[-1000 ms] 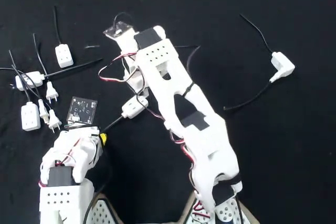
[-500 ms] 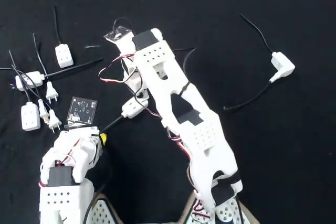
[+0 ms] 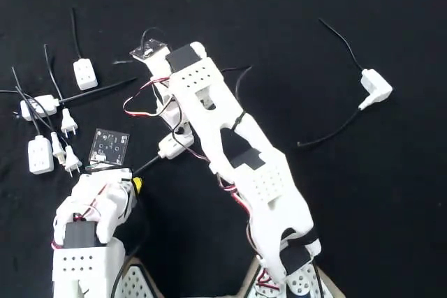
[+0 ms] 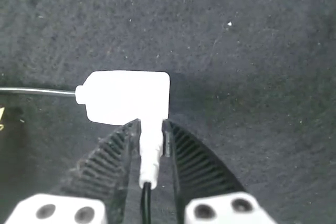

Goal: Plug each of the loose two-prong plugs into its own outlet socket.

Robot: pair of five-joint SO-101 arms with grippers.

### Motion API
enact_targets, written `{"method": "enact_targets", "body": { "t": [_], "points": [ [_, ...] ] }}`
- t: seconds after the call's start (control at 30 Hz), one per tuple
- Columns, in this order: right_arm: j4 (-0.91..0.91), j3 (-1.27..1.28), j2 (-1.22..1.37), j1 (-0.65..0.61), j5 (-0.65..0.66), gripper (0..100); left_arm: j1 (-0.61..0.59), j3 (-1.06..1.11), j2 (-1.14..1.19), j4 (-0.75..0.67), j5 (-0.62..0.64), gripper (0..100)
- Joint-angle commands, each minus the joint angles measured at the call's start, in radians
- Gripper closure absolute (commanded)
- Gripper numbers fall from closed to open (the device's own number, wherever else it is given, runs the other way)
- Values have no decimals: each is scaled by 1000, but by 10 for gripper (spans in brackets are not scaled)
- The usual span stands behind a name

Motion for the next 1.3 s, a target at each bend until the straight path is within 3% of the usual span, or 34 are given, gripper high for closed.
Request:
{"method": "enact_targets", "body": {
  "t": [0.0,0.83,1.03,1.27],
  "points": [
    [-2,-24,8,-15,21,988,16,4,-8,6,-11,784],
    [-118,-24,59,-54,26,985,16,-2,-8,29,-12,784],
    [-103,-24,59,-63,20,867,16,-2,-8,29,-12,784],
    [-86,-24,58,-61,20,874,16,-2,-8,31,-12,784]
  ]
}}
